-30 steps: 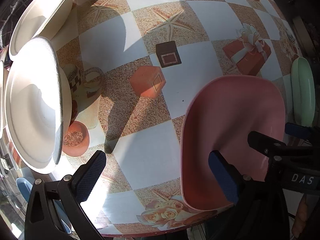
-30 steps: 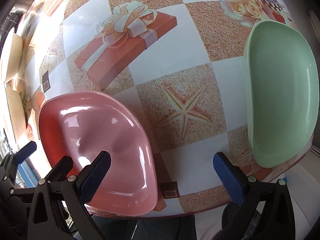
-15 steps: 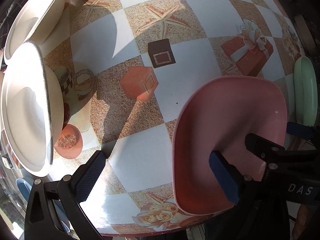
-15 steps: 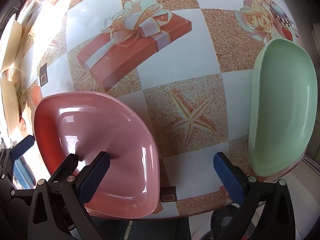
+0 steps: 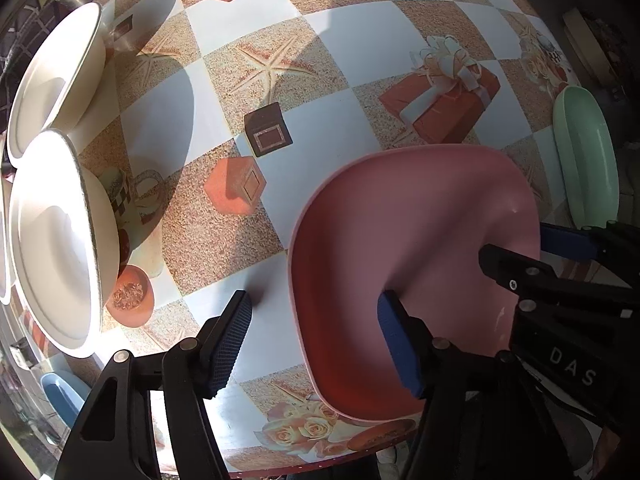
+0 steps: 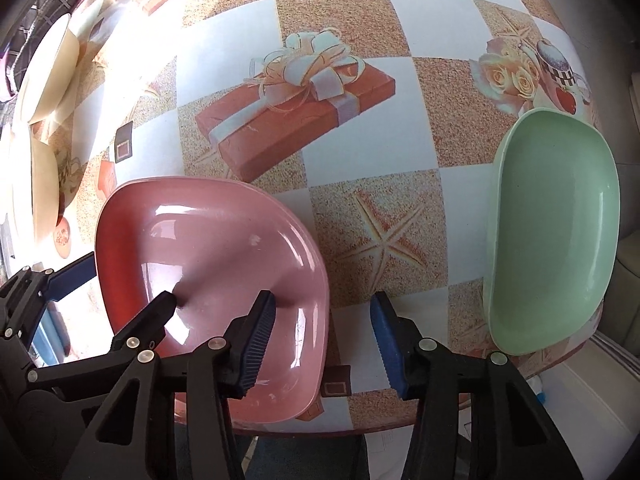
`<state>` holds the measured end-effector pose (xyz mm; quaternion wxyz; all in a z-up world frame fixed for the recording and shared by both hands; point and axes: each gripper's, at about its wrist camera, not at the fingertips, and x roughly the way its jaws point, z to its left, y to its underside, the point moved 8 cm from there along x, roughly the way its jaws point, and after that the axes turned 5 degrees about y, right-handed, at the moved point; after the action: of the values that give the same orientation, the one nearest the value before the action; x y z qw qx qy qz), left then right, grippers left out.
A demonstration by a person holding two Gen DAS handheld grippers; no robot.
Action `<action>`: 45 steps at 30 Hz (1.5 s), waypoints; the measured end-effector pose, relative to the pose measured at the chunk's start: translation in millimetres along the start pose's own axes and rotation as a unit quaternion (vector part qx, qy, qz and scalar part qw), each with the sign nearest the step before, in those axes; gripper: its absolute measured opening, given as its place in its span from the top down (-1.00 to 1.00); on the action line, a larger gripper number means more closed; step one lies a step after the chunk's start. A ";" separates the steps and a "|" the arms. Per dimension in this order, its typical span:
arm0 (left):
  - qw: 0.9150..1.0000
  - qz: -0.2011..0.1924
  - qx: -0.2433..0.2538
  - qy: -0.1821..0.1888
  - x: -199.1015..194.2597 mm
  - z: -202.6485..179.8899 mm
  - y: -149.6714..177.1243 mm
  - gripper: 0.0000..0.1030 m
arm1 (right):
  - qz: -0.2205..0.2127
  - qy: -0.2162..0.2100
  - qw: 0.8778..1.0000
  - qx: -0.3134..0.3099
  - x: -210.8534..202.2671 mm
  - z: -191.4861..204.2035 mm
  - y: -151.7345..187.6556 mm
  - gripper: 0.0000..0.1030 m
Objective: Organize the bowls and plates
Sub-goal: 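Lift the pink plate with the right gripper toward the light blue plate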
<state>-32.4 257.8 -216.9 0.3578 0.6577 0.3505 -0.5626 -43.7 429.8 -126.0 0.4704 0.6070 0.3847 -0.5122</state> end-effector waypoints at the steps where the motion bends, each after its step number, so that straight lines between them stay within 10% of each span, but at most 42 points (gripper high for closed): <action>1: 1.000 -0.001 0.000 0.001 -1.0 -1.6 -0.6 -0.13 | 0.000 0.000 1.000 0.000 -1.0 -2.1 -0.8 0.02; 19: 0.999 -0.018 -0.018 0.022 -10.1 -5.1 7.8 0.03 | -0.005 -0.031 1.000 -0.003 9.4 62.3 21.8 0.07; 25: 1.000 -0.013 -0.005 0.005 -4.5 25.5 36.8 0.12 | -0.010 -0.027 0.997 -0.065 7.1 101.2 33.4 0.37; 45: 0.989 -0.016 -0.147 -0.009 -22.0 134.4 173.7 0.07 | 0.004 -0.046 0.967 -0.249 14.0 250.4 79.4 0.32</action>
<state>49.2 53.7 -196.7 0.4445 0.5870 0.4365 -0.5171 -30.9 167.1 -133.9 0.6260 0.4476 0.4756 -0.4260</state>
